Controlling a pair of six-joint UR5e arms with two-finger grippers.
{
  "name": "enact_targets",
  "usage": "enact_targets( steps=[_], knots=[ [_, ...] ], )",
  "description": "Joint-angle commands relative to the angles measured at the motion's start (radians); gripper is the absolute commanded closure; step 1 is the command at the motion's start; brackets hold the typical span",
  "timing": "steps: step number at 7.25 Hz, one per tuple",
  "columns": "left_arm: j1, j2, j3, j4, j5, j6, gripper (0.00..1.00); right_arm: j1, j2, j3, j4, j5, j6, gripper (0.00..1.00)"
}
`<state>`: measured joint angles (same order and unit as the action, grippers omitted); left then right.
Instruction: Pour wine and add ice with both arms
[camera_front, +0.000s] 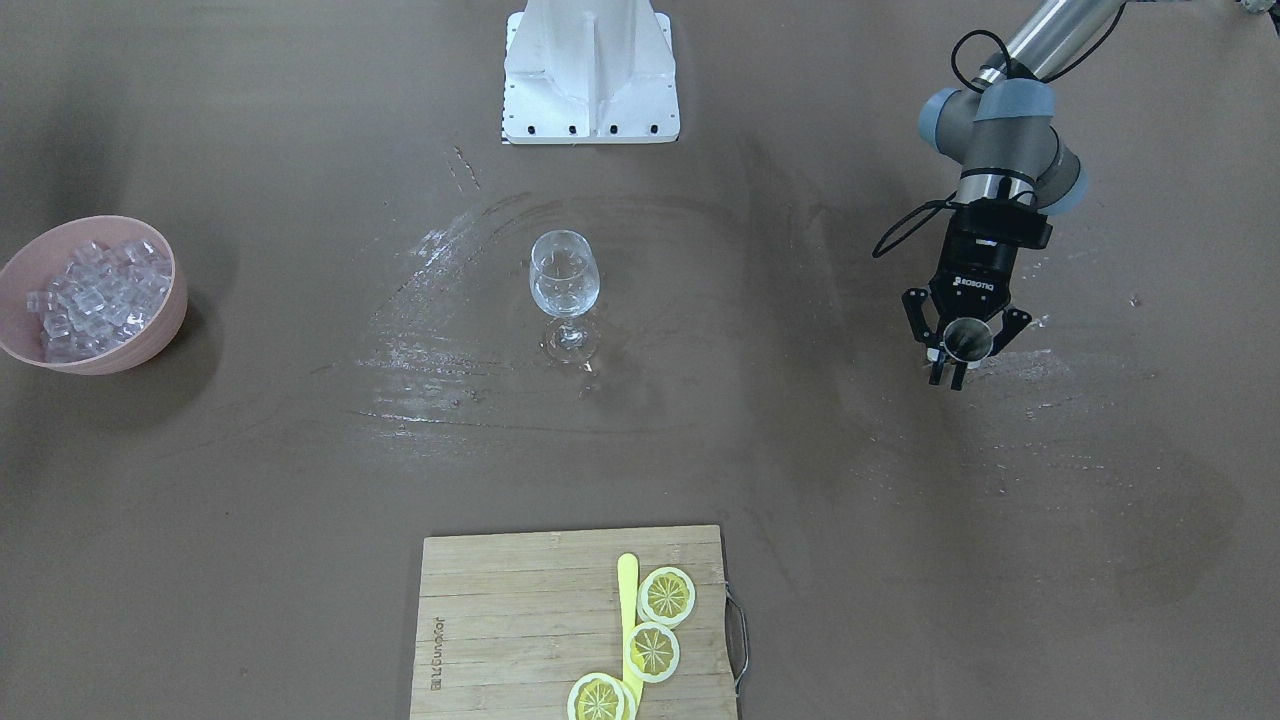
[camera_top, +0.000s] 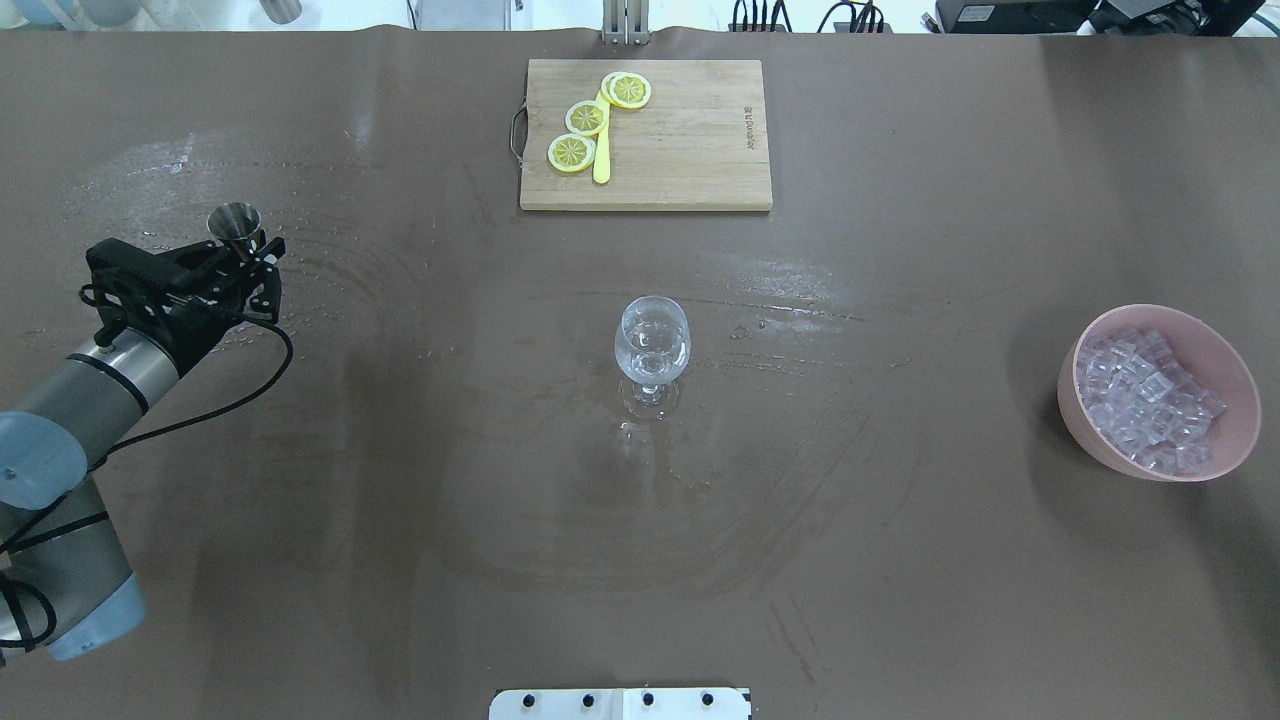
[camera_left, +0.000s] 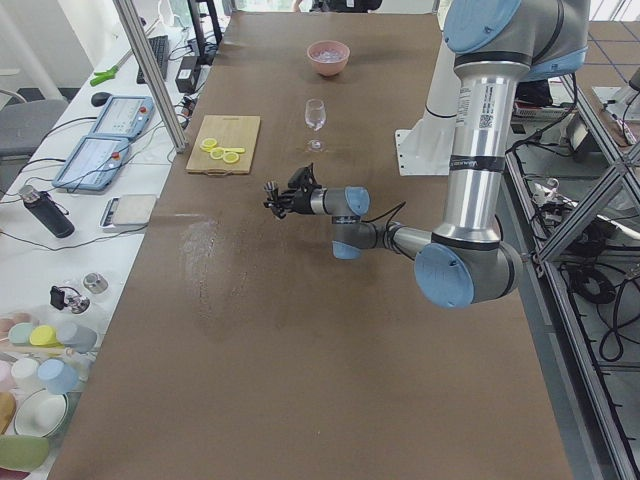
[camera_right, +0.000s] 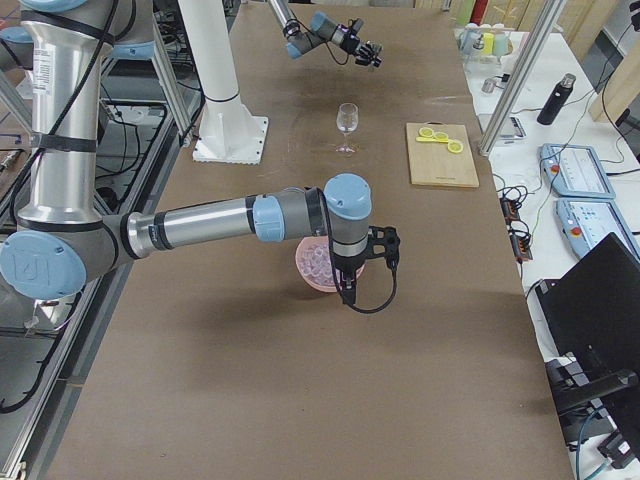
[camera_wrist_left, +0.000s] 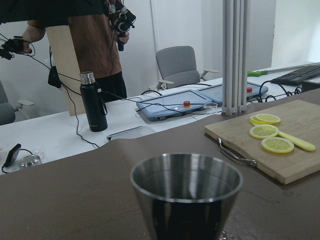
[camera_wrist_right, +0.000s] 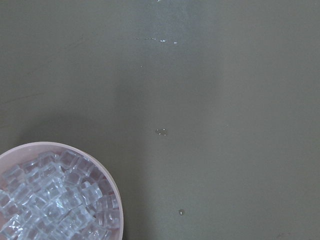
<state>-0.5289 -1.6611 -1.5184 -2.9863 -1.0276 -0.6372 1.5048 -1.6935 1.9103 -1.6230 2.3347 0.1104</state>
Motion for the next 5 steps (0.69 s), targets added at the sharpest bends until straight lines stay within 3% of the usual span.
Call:
enact_targets(
  steps=[1, 5],
  knots=[
    [0.055, 0.001, -0.008, 0.014, -0.005, -0.010, 1.00, 0.000, 0.000, 0.000, 0.000, 0.000, 0.000, 0.00],
    [0.083, 0.044, 0.000, -0.097, -0.065, -0.012, 1.00, 0.000, 0.000, 0.000, 0.000, 0.000, 0.000, 0.00]
  ],
)
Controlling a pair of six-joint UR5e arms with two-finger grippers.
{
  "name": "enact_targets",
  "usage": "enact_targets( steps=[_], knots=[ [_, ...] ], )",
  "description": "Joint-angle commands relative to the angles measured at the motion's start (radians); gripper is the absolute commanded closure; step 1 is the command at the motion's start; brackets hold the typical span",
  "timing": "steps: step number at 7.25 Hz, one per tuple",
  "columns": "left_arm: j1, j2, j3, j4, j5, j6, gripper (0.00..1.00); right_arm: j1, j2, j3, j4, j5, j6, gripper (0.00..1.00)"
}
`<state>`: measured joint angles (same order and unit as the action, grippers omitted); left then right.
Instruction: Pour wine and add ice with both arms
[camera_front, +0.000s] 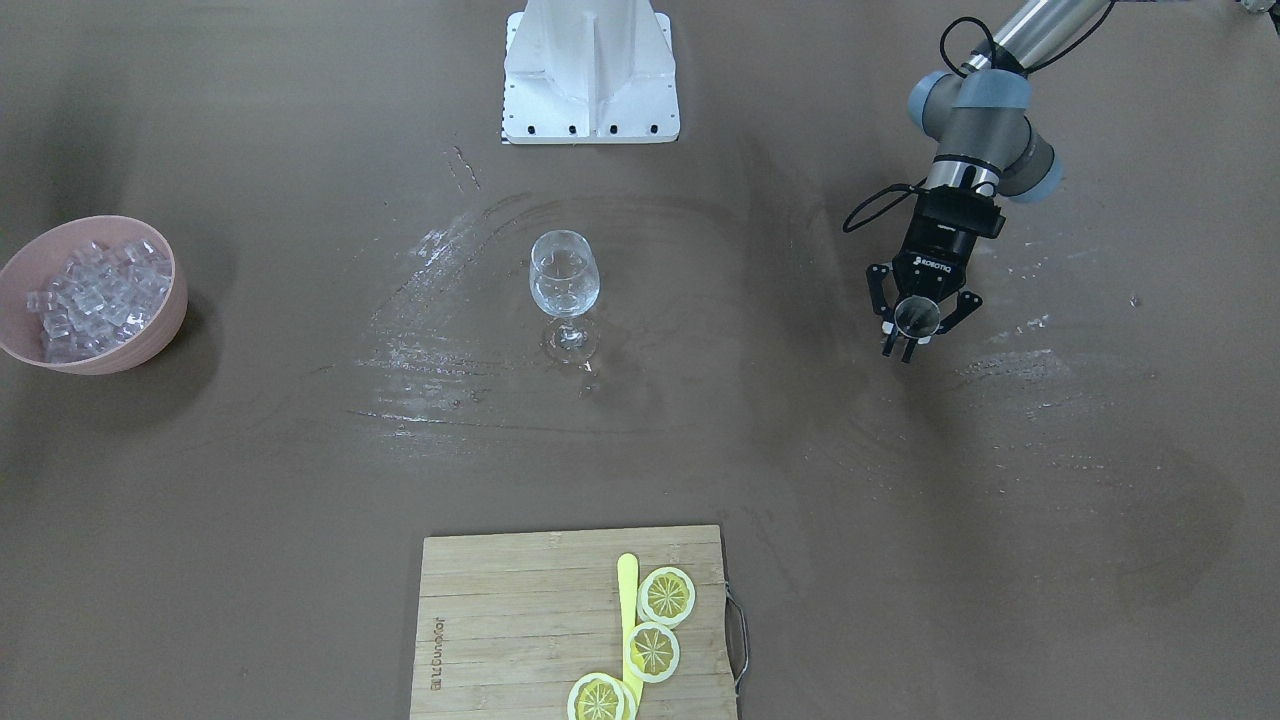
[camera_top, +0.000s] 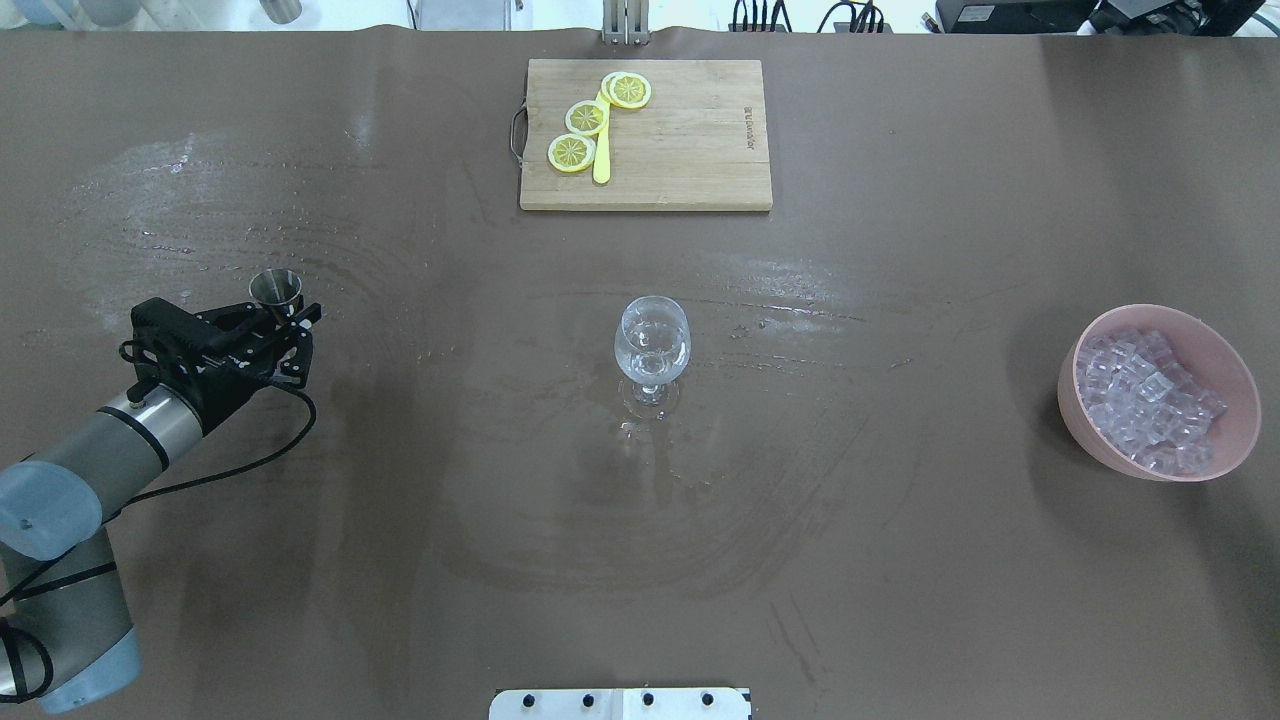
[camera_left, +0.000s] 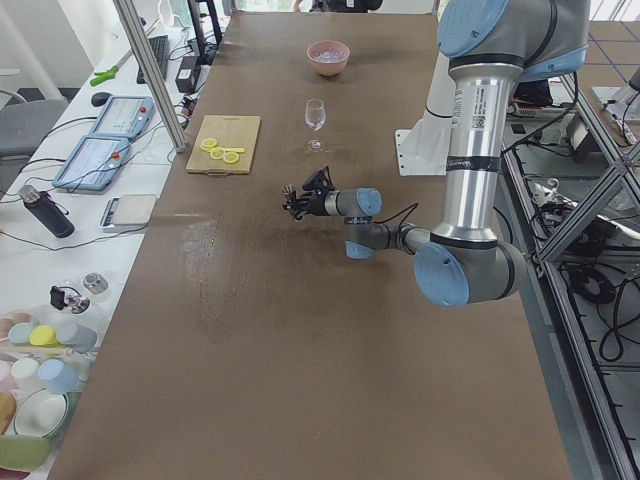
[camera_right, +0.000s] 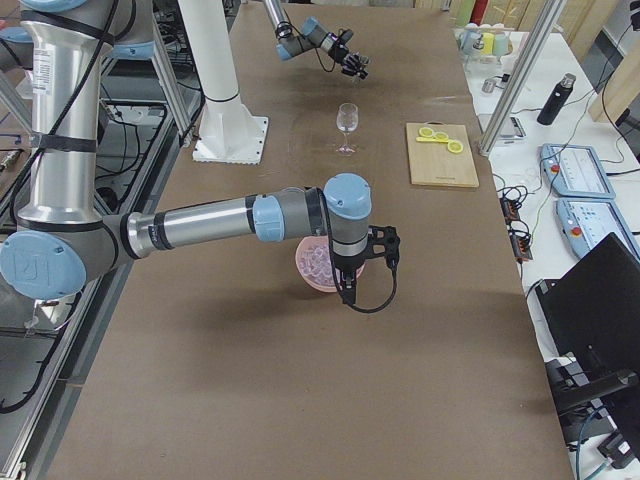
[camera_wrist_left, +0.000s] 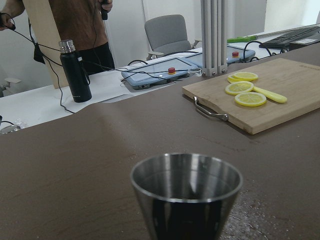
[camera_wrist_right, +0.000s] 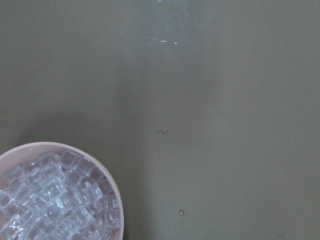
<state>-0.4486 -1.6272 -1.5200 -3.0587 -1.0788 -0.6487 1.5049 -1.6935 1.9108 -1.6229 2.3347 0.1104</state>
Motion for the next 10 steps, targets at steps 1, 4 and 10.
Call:
enact_targets(
  steps=[1, 4, 10],
  knots=[
    [0.002, 0.012, 0.006, -0.026, -0.013, 0.000, 1.00, 0.000, 0.000, -0.001, 0.000, 0.000, 0.000, 0.00],
    [0.002, 0.010, 0.011, -0.025, -0.035, 0.003, 1.00, 0.000, 0.000, -0.001, 0.000, 0.000, 0.000, 0.00],
    [0.002, 0.010, 0.027, -0.025, -0.070, 0.014, 0.78, 0.000, 0.000, -0.001, 0.000, 0.000, -0.002, 0.00]
  ],
)
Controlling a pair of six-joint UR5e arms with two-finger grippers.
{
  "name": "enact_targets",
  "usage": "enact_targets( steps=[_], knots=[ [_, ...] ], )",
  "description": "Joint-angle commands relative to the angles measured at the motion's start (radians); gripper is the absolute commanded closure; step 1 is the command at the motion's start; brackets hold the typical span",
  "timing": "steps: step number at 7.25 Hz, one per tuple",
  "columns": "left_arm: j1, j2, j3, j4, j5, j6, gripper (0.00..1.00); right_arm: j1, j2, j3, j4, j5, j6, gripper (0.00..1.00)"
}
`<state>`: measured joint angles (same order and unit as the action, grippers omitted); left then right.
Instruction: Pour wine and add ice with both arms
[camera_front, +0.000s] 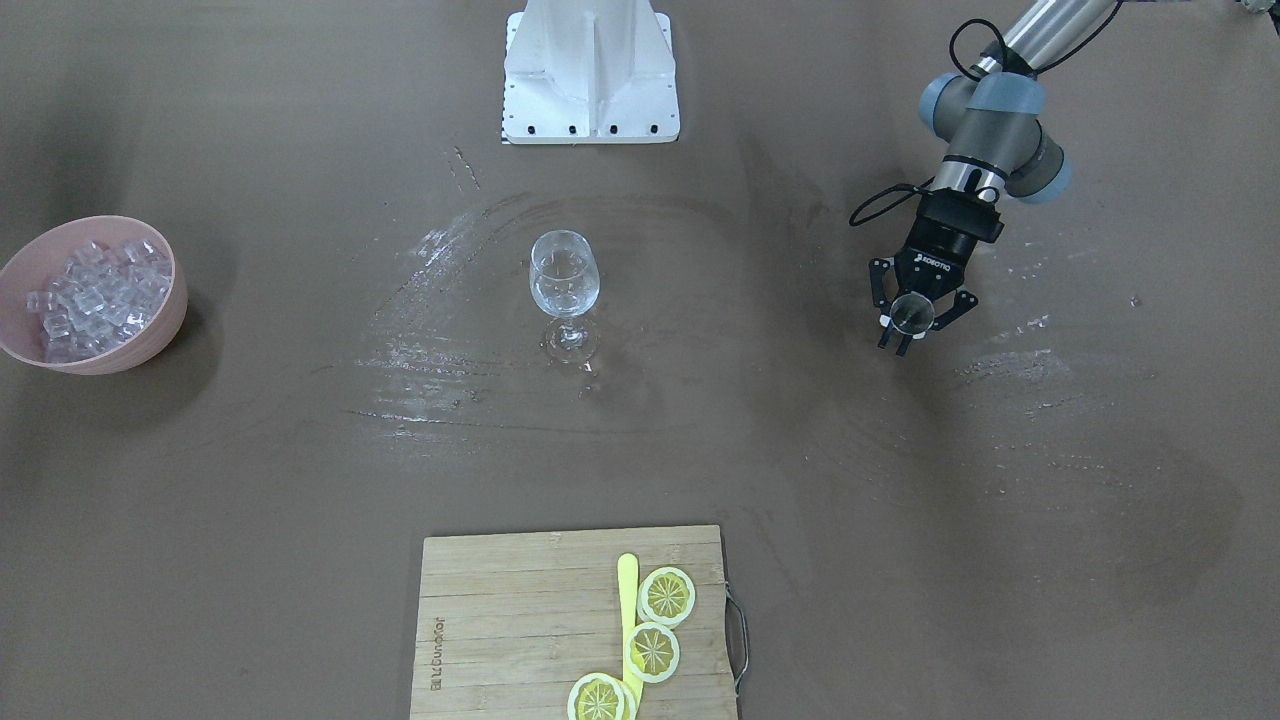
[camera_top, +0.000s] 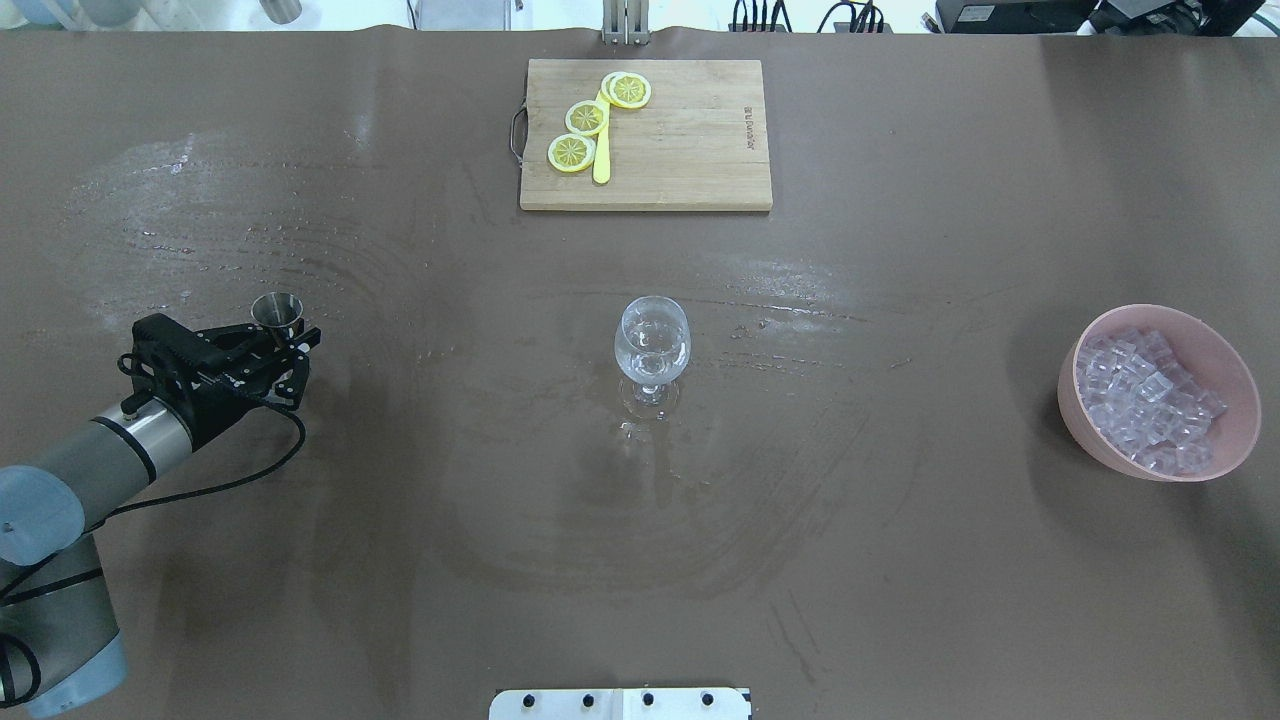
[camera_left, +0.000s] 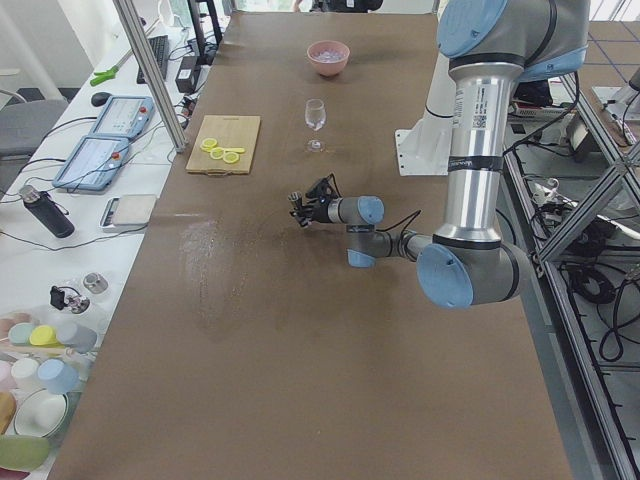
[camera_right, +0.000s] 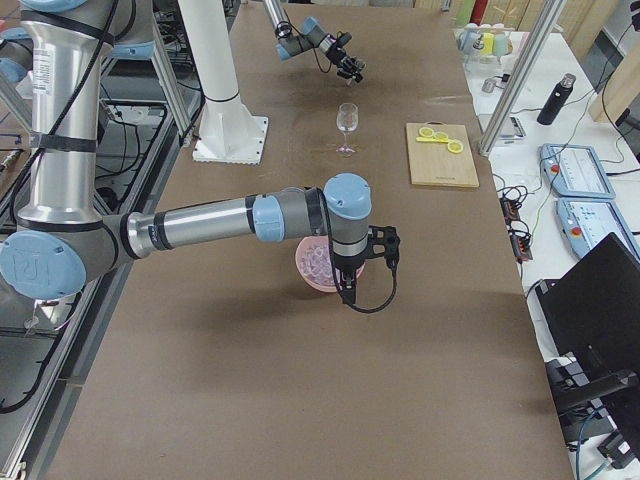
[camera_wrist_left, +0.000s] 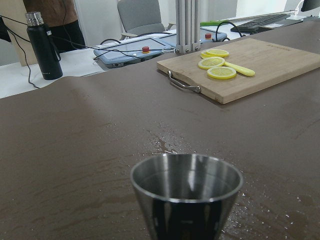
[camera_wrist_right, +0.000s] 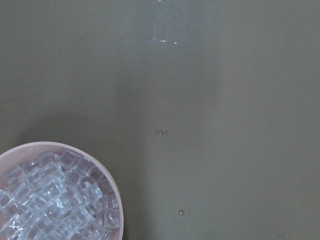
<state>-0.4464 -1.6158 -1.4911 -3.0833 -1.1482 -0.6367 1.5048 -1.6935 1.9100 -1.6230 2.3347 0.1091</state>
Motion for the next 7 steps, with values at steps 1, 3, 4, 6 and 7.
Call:
enact_targets(
  steps=[1, 3, 4, 6, 7],
  knots=[
    [0.000, 0.001, -0.004, 0.000, -0.013, 0.002, 0.76, 0.000, 0.000, 0.001, 0.000, 0.000, 0.000, 0.00],
    [0.000, -0.006, -0.005, -0.052, -0.034, -0.007, 0.76, 0.000, 0.000, 0.001, 0.000, 0.000, 0.000, 0.00],
    [0.000, -0.013, -0.005, -0.054, -0.033, -0.011, 0.76, 0.000, 0.000, 0.001, 0.002, 0.000, 0.000, 0.00],
    [0.000, -0.015, 0.002, -0.054, -0.033, -0.009, 0.69, 0.000, 0.000, 0.001, 0.002, 0.000, 0.000, 0.00],
    [0.000, -0.015, 0.008, -0.054, -0.034, -0.005, 0.64, 0.000, 0.000, 0.001, 0.000, 0.000, 0.001, 0.00]
  ],
)
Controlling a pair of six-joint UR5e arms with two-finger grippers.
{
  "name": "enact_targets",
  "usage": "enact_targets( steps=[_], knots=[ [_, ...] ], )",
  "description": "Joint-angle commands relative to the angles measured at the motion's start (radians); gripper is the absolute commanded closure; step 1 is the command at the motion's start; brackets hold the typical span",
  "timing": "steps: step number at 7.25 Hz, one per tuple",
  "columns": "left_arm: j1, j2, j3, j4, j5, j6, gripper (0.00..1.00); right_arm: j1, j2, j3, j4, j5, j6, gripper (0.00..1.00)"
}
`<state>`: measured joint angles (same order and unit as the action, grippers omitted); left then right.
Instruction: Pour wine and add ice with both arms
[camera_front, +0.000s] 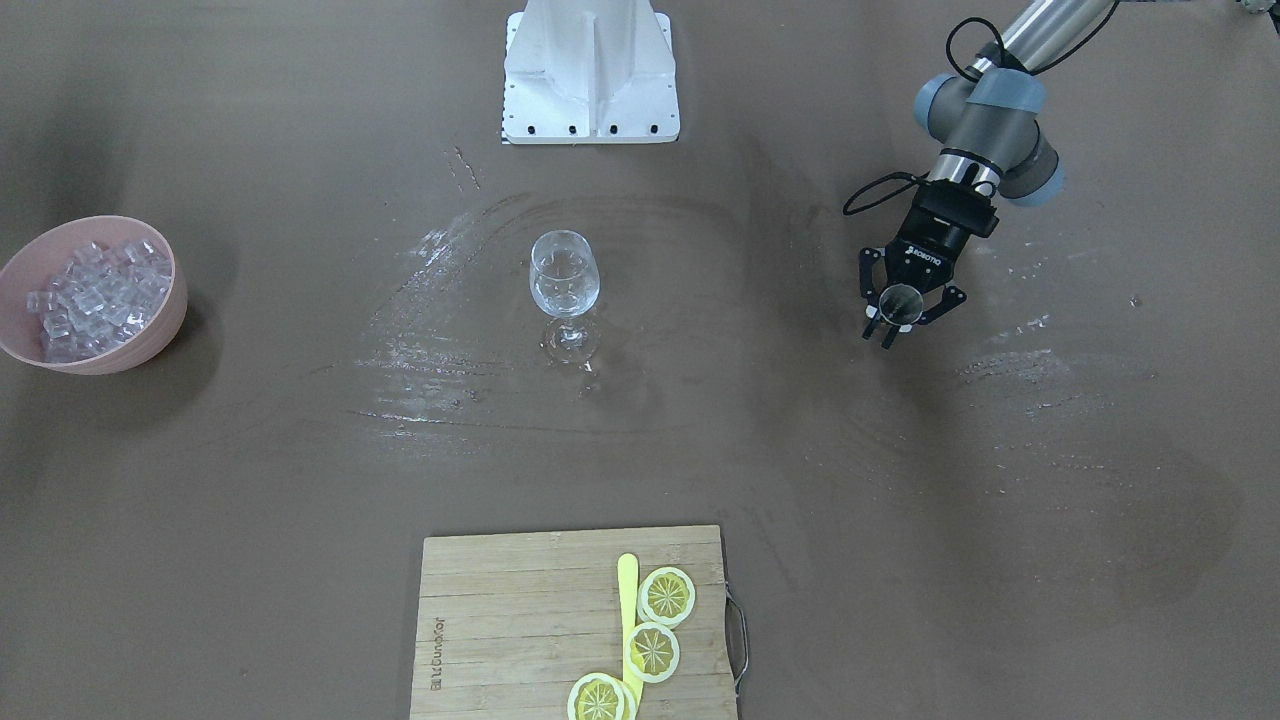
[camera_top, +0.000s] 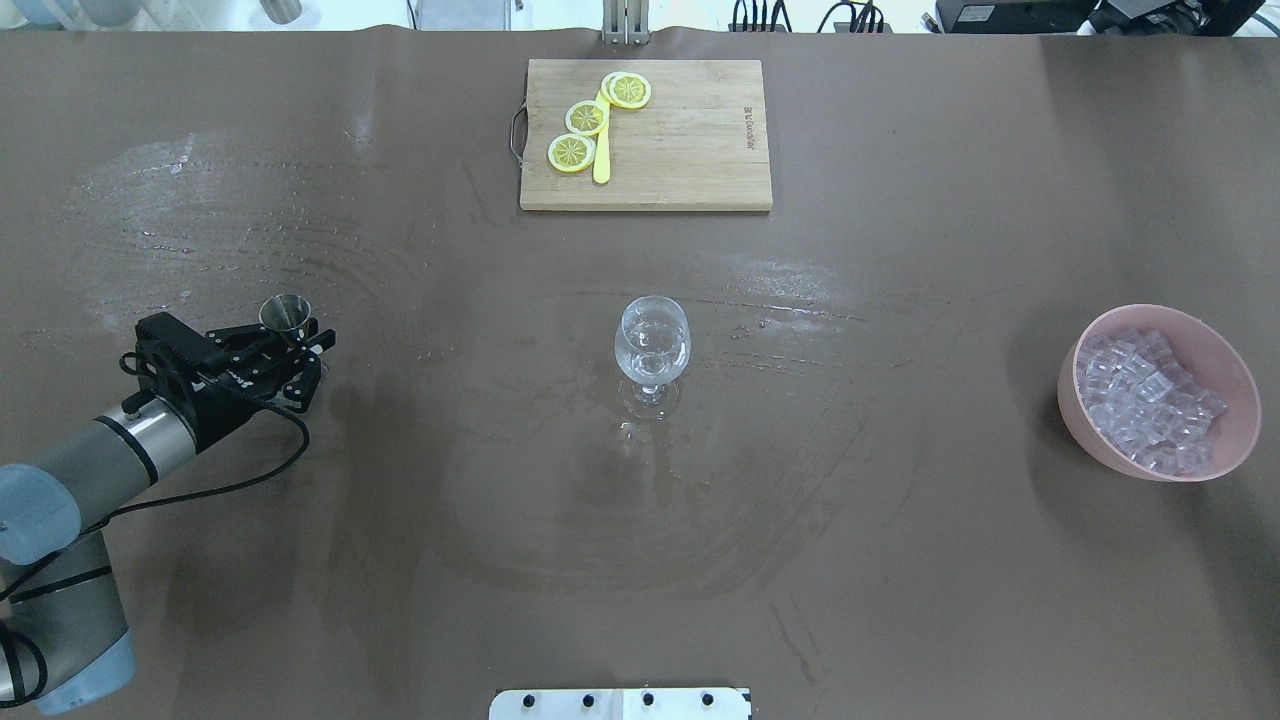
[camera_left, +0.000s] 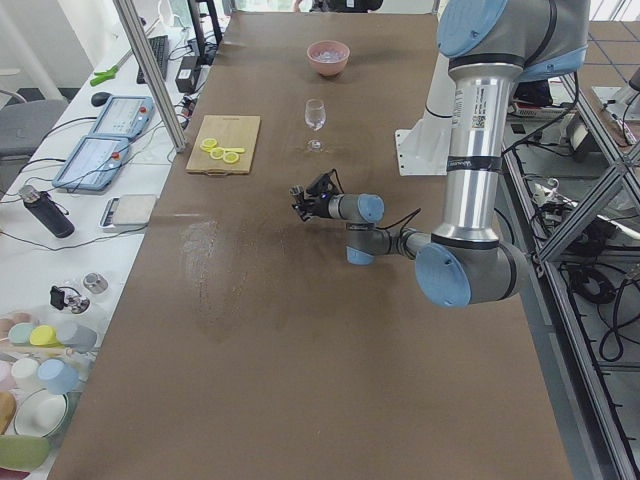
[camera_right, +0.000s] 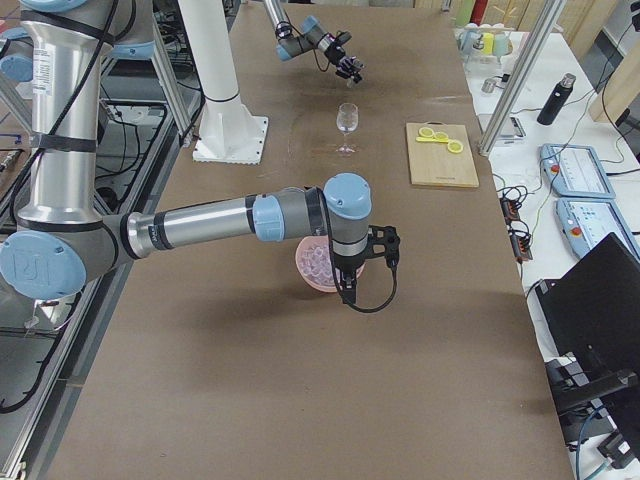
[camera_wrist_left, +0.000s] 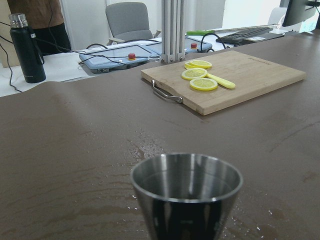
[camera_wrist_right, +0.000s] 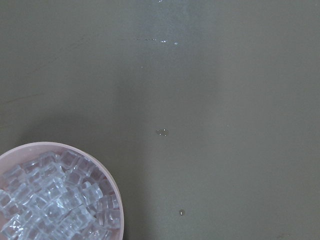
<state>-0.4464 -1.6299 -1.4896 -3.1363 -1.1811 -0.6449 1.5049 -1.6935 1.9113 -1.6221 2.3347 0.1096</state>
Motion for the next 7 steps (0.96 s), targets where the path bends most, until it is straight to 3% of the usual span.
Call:
enact_targets(
  steps=[1, 4, 5, 6, 7],
  knots=[
    [0.000, -0.001, 0.006, -0.001, -0.003, 0.007, 0.61, 0.000, 0.000, 0.000, -0.001, 0.000, -0.001, 0.00],
    [0.000, 0.002, 0.006, -0.001, -0.003, 0.010, 0.56, 0.000, 0.000, 0.002, 0.001, 0.000, 0.001, 0.00],
    [0.000, 0.004, 0.009, -0.002, -0.003, 0.011, 0.21, 0.000, 0.000, 0.002, 0.001, 0.000, 0.001, 0.00],
    [0.000, 0.008, 0.012, -0.002, -0.003, 0.011, 0.02, 0.000, 0.000, 0.002, 0.001, 0.000, 0.001, 0.00],
    [0.000, 0.008, 0.012, -0.002, -0.003, 0.011, 0.01, 0.000, 0.000, 0.002, 0.001, 0.000, 0.001, 0.00]
  ],
)
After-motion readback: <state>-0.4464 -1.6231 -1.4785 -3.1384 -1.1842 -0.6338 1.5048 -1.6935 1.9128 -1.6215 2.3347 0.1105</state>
